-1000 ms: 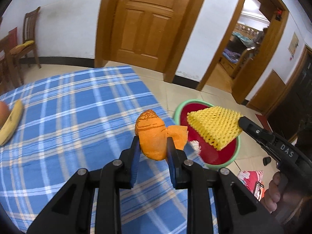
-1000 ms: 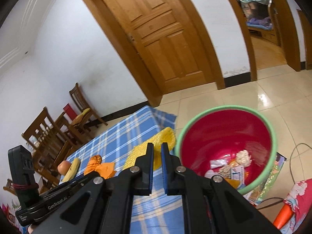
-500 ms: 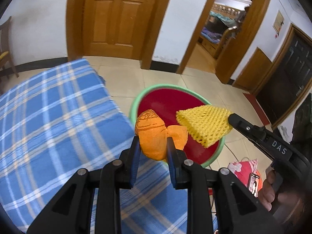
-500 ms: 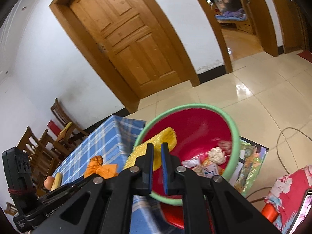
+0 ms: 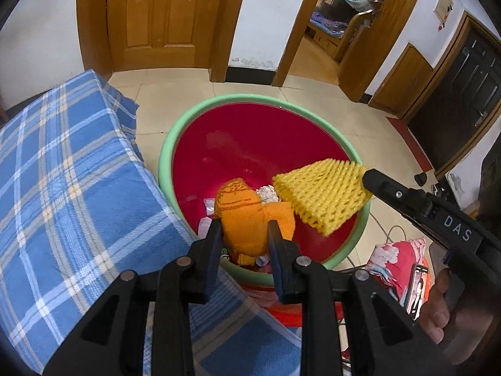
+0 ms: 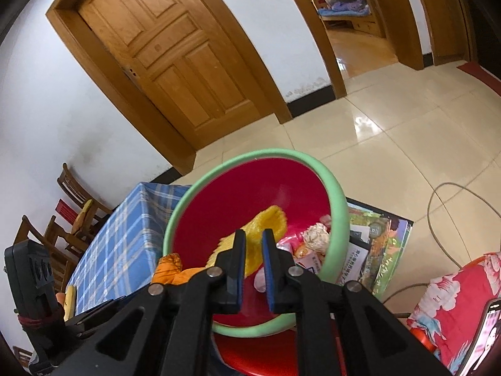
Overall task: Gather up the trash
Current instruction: 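Open both grippers to drop the cloth and foam net into the bin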
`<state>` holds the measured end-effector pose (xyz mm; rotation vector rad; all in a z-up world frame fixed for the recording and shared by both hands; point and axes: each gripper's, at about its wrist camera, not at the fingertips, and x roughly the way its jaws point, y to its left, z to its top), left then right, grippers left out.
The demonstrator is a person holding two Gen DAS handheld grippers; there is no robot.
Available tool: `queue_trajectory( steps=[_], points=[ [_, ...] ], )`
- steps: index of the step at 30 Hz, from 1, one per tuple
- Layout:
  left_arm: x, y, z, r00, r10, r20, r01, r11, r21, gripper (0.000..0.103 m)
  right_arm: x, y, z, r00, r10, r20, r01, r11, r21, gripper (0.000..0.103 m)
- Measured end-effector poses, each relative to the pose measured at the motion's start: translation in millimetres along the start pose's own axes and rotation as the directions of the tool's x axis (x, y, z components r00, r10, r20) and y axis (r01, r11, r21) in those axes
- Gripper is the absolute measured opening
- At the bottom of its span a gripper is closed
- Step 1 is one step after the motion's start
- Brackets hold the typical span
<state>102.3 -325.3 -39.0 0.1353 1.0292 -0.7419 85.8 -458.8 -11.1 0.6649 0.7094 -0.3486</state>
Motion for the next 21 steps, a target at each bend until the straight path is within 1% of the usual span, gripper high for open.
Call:
queue_trajectory(
  steps=[1,3,5,8,10,12,14,16,18,21],
  points=[
    [0.7,-0.5,0.2,1.000,0.002,-0.001,-0.002,1.000,0.001,0.031,2.0,-1.3,-0.1,1.000,-0.002,-0.009,0.002,1.000,0.006,0.016],
    [2.8,0.7,2.4,1.000,0.008,-0.001,-0.008,1.000,-0.001,0.041,5.5,-3.4,-0.4,1.000,-0.006,-0.022,0.006,1.000,0.017,0.020],
    [1.4,2.0,3.2,1.000,0.018,0.008,-0.018,1.000,-0.006,0.045,7.2,-4.8,-1.1,1.000,-0.005,-0.027,0.006,1.000,0.025,0.022],
    [-1.7,6.1,3.7,1.000,0.026,0.013,-0.025,0.999,-0.021,0.047,5.7,-4.7,-1.0,1.000,-0.005,-0.025,0.005,1.000,0.028,0.027],
    [-5.7,10.0,3.6,0.999,0.027,0.018,-0.026,0.999,-0.034,0.048,3.4,-3.6,-0.9,1.000,-0.003,-0.021,0.003,1.000,0.027,0.038],
    [-10.9,14.0,2.7,0.999,0.033,0.026,-0.032,0.998,-0.047,0.049,2.7,-2.9,0.7,1.000,-0.003,-0.016,0.003,1.000,0.026,0.044],
    [-17.8,18.1,1.2,0.998,0.041,0.038,-0.039,0.997,-0.059,0.051,0.2,-0.6,0.5,1.000,-0.001,-0.015,0.002,1.000,0.021,0.046],
    [-26.1,22.4,-1.0,0.997,0.050,0.051,-0.046,0.996,-0.071,0.055,-1.7,2.0,-0.5,1.000,0.000,-0.016,0.000,1.000,0.012,0.053],
    [-35.2,26.8,-4.6,0.996,0.062,0.064,-0.056,0.995,-0.085,0.059,-6.0,6.9,-2.3,1.000,0.002,-0.011,-0.002,1.000,-0.004,0.057],
    [-49.8,35.7,-12.4,0.994,0.080,0.077,-0.072,0.991,-0.111,0.062,-13.2,18.1,-6.3,1.000,0.011,-0.005,-0.011,0.999,-0.034,0.063]
  ],
)
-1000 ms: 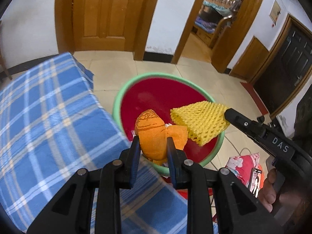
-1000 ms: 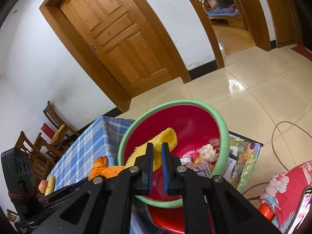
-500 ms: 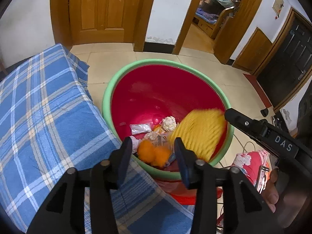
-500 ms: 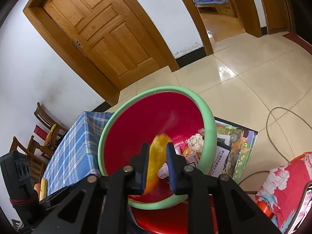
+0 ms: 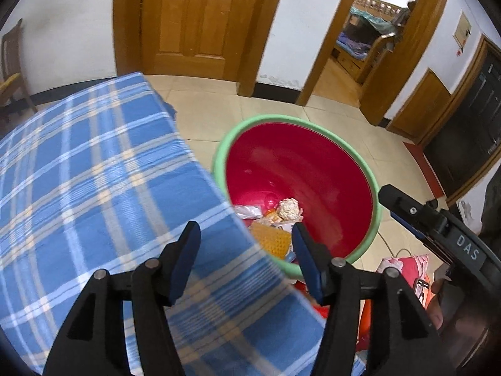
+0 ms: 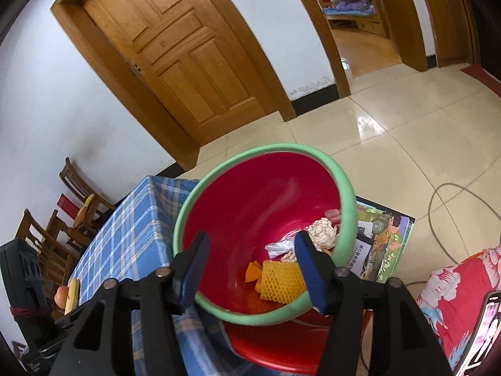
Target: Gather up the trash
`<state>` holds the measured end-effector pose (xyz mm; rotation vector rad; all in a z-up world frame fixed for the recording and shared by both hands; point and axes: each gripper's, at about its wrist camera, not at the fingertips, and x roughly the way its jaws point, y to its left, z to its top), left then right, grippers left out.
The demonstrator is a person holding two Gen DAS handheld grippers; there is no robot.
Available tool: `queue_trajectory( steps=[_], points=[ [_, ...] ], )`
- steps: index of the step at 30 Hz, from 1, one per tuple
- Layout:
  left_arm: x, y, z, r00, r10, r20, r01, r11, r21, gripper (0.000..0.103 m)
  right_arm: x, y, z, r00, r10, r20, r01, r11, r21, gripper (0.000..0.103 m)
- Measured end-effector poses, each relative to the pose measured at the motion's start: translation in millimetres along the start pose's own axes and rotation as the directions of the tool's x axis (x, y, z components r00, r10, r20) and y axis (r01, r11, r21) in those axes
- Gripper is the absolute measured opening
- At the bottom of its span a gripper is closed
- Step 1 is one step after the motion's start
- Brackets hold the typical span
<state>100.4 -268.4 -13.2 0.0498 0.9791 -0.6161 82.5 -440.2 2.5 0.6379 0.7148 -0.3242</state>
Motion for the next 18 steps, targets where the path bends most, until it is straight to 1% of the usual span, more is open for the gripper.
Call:
queue_trajectory(
  steps=[5,8,10,14,16,18],
  points=[
    [-24.4,21.0,-8.4,0.999,0.047,0.022,-0.046,0.998,-0.042,0.063,-12.0,21.6,-8.4,0.999,0.035,0.009,-0.034,0.998,-0.056,0.070],
    [-41.5,36.3,-15.1,0.996,0.078,0.042,-0.075,0.994,-0.079,0.071,-18.8,39.0,-15.6,0.998,0.059,0.006,-0.058,0.993,-0.098,0.072],
    [-51.4,46.1,-19.5,0.993,0.102,0.056,-0.096,0.990,-0.100,0.072,-22.6,50.0,-20.7,0.998,0.065,0.005,-0.064,0.990,-0.126,0.073],
    [-77.0,68.7,-30.9,0.983,0.161,0.087,-0.147,0.978,-0.149,0.073,-30.2,74.8,-32.5,0.995,0.100,-0.008,-0.100,0.979,-0.179,0.079],
    [-87.3,76.5,-36.0,0.978,0.183,0.099,-0.164,0.972,-0.169,0.074,-34.0,85.8,-38.7,0.993,0.115,-0.014,-0.116,0.973,-0.198,0.084],
    [-99.7,85.8,-43.6,0.966,0.230,0.117,-0.207,0.961,-0.181,0.074,-37.0,95.7,-44.9,0.992,0.126,-0.018,-0.126,0.967,-0.220,0.086]
  ],
)
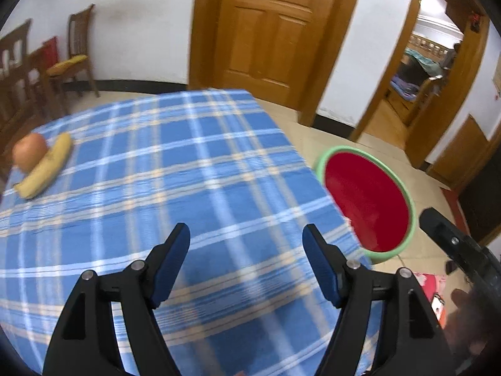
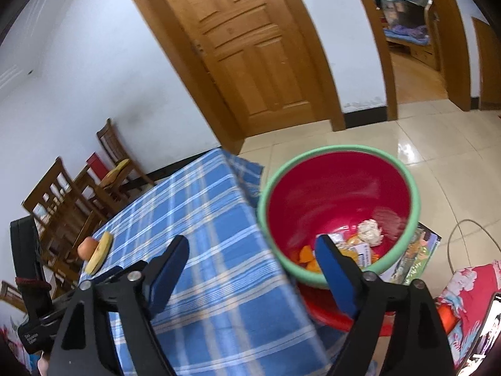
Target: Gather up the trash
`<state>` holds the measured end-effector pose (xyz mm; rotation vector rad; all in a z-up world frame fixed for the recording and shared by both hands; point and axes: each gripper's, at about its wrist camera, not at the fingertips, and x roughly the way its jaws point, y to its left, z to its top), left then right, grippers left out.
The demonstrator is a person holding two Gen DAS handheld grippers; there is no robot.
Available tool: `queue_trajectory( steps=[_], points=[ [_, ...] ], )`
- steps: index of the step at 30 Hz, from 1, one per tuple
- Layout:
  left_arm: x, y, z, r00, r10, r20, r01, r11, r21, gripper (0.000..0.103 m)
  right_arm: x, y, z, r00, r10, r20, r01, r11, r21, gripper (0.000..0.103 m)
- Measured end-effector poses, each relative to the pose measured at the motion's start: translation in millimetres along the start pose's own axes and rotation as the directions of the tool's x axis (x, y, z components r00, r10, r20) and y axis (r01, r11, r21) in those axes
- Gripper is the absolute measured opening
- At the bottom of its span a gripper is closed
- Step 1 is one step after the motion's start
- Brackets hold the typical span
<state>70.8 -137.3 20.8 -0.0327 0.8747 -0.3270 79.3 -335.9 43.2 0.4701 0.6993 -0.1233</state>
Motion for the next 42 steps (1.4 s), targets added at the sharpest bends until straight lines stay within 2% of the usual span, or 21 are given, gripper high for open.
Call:
queue_trajectory(
  steps=[8,17,29,42],
  points=[
    [-31.7,39.5,-15.4,0.994,0.091,0.059,-0.087,0.994,-0.064,0.078,-3.0,46.8,-21.2,0.999,0.045,-0.024,-0.047,0.995,-0.092,0.093],
    [-52.7,70.1,-36.3,0.985,0.161,0.069,-0.152,0.981,-0.120,0.078,-4.7,80.3,-47.0,0.998,0.064,-0.023,-0.067,0.986,-0.156,0.096],
    [-64.7,79.4,-46.3,0.980,0.171,0.099,-0.155,0.976,-0.155,0.078,-6.8,94.5,-62.8,0.998,0.053,-0.022,-0.056,0.980,-0.191,0.096],
    [-66.5,75.5,-47.5,0.979,0.171,0.110,-0.154,0.977,-0.148,0.078,-8.0,94.7,-64.5,0.998,0.053,-0.020,-0.056,0.980,-0.190,0.096]
  ],
)
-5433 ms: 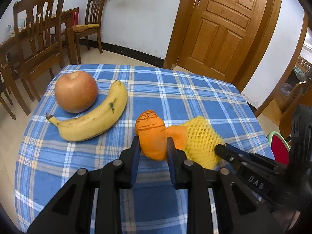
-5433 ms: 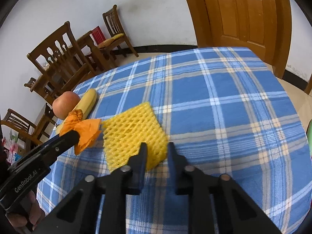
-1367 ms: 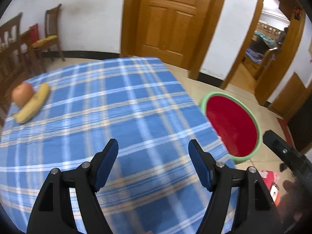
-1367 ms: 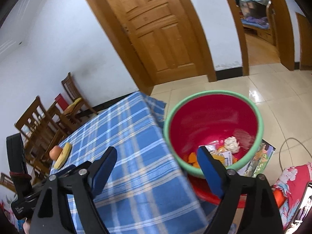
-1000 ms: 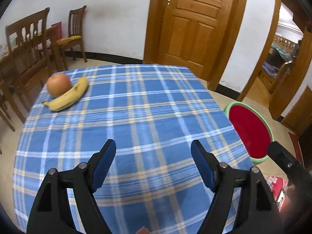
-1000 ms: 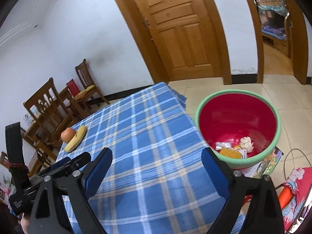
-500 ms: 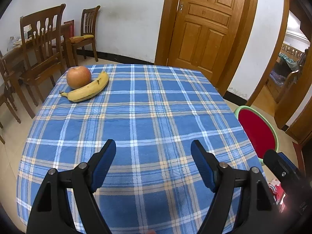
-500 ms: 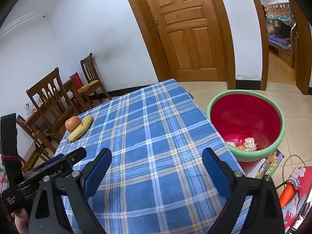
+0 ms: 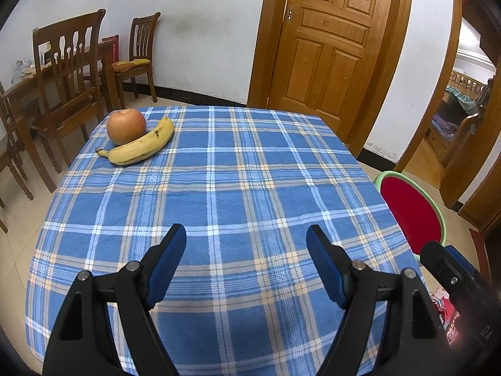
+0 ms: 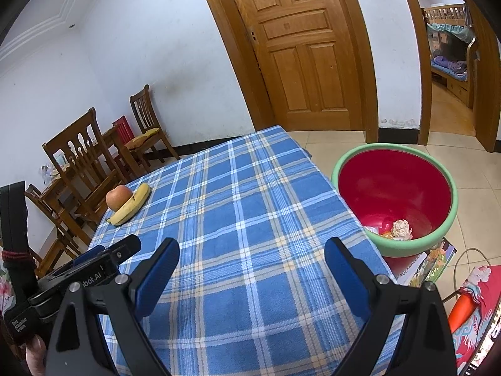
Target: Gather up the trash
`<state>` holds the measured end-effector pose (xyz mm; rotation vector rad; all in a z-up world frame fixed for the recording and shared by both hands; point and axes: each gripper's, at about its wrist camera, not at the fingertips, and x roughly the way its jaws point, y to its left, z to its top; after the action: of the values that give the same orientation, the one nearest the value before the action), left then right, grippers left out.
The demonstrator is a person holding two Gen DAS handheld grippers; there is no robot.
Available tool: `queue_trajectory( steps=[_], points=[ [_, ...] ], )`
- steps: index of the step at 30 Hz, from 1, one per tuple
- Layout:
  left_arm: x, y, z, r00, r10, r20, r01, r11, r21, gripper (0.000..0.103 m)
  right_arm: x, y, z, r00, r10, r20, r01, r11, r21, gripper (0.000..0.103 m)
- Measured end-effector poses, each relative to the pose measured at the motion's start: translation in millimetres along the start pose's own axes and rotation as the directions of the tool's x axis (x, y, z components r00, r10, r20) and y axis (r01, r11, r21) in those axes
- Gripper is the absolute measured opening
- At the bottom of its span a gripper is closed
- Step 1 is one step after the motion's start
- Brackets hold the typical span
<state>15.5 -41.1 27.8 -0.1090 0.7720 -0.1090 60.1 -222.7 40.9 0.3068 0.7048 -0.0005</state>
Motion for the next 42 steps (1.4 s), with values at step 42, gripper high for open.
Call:
queue_trajectory(
  steps=[42],
  points=[
    [-3.4,0.7,-0.8,1.000,0.001,0.004,-0.001,1.000,-0.009,0.078,-0.1,-1.6,-0.9,1.000,0.002,0.002,-0.002,1.000,0.001,0.096]
  ],
)
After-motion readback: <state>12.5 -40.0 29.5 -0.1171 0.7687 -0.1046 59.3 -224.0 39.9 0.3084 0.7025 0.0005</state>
